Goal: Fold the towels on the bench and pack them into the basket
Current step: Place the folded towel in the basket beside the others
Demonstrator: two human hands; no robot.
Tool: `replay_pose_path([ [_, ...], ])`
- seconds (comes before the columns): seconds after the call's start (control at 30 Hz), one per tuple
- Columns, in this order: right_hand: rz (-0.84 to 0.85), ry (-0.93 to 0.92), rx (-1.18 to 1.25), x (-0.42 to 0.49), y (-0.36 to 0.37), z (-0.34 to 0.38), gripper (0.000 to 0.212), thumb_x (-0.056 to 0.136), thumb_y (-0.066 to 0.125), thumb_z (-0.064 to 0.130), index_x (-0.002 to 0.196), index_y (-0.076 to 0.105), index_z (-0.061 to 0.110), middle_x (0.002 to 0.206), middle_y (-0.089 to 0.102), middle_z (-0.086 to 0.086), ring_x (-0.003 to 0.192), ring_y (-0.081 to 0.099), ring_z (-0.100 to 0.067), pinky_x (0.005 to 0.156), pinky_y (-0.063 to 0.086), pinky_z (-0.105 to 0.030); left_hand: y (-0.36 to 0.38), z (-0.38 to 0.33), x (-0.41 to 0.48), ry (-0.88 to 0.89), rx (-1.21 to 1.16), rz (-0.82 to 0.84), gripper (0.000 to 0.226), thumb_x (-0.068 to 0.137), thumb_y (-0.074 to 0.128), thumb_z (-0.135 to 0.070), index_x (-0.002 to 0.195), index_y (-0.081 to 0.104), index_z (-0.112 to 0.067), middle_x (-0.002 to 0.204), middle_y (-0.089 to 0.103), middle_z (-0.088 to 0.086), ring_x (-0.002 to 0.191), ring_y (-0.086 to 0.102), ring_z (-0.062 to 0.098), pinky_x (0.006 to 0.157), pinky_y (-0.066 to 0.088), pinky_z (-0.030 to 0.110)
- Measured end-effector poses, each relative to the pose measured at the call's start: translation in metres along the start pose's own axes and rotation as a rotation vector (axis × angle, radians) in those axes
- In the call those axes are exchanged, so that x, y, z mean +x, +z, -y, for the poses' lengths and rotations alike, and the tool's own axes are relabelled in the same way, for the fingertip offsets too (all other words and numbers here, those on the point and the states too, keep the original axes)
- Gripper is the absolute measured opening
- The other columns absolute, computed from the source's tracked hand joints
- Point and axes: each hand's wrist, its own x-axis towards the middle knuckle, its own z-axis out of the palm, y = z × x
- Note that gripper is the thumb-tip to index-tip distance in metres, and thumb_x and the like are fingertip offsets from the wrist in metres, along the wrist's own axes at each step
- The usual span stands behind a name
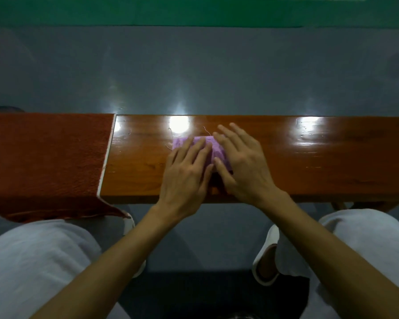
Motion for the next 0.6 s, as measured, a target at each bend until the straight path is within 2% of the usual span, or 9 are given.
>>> replay_pose_path([
  [0.07,0.139,0.007,-0.064,-0.003,0.01,0.003,0.058,0.106,0.028,0.04,0.158,0.033,0.015,0.166,0.028,-0.01,0.156,0.018,-0.028,0.125,0.021,-0.051,0.006,0.006,0.002,-0.011,0.059,0.073,0.057,0.111,0.021,-0.043,0.162,0.029,-0.017,0.169,0.026,0.003,0.159,0.01,0.021,0.126,0.017,0.051],
  [0.13,0.239,0.023,-0.154,-0.009,0.02,0.002,0.061,0.107,0.017,0.043,0.163,0.021,0.017,0.17,0.016,-0.008,0.158,0.009,-0.027,0.126,0.013,-0.053,0.01,0.01,0.002,-0.01,0.112,0.107,0.058,0.11,0.017,-0.042,0.162,0.028,-0.018,0.169,0.023,0.004,0.159,0.008,0.023,0.125,0.017,0.053],
  [0.2,0.274,0.025,-0.204,-0.014,0.027,0.001,0.063,0.108,0.013,0.044,0.164,0.014,0.015,0.171,0.009,-0.008,0.158,0.003,-0.026,0.127,0.009,-0.053,0.014,0.011,0.002,-0.01,0.142,0.119,0.06,0.109,0.014,-0.042,0.162,0.028,-0.016,0.169,0.023,0.005,0.159,0.008,0.024,0.125,0.017,0.053],
  [0.43,0.234,0.117,-0.123,-0.02,0.031,-0.003,0.071,0.106,0.021,0.049,0.162,0.017,0.006,0.169,0.015,-0.015,0.158,0.005,-0.027,0.127,0.011,-0.05,0.011,0.012,-0.001,-0.152,0.118,0.07,0.063,0.109,0.011,-0.046,0.159,0.035,-0.016,0.167,0.028,0.008,0.157,0.017,0.029,0.125,0.021,0.053],
  [0.6,0.211,0.222,-0.037,-0.025,0.024,-0.013,0.069,0.106,0.012,0.048,0.163,0.017,0.009,0.17,0.013,-0.01,0.158,0.004,-0.025,0.127,0.014,-0.05,0.009,0.016,-0.007,-0.264,0.081,0.037,0.059,0.109,0.016,-0.048,0.159,0.036,-0.025,0.167,0.028,0.01,0.154,0.026,0.029,0.122,0.026,0.051],
])
